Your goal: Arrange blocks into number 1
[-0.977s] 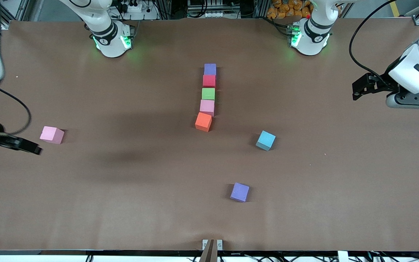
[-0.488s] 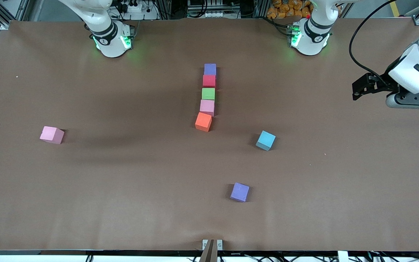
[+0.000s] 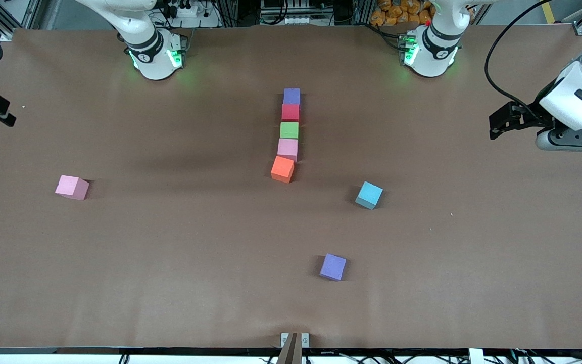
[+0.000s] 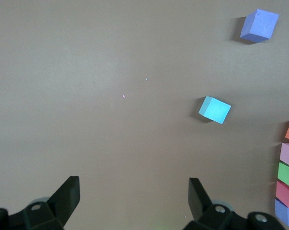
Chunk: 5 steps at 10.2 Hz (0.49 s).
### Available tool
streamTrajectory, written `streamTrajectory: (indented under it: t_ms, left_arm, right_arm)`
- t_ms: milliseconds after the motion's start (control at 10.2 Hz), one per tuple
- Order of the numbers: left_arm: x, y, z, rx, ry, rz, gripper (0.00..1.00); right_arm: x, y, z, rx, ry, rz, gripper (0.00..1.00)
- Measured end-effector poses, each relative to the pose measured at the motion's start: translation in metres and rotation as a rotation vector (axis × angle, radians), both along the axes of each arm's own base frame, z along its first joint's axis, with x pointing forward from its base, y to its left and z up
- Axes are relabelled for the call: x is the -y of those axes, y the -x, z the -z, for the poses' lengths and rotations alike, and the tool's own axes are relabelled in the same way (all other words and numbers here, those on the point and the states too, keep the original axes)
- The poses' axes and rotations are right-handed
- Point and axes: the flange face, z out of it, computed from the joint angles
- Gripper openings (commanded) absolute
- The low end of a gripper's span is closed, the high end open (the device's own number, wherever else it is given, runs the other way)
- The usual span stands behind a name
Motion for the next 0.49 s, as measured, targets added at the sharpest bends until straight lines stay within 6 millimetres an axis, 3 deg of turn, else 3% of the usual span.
streamTrajectory:
  t_ms: [293, 488]
  left_arm:
    - [0.0, 0.0, 0.0, 0.0, 0.0, 0.0, 1.0]
    - [0.0, 0.0, 0.0, 0.0, 0.0, 0.0, 1.0]
  right_arm:
    - [-0.017, 0.002, 0.007, -0.029, -0.017, -0.027, 1.0]
    - [-0.018, 0.003, 0.013, -0.052, -0.02, -0.029, 1.0]
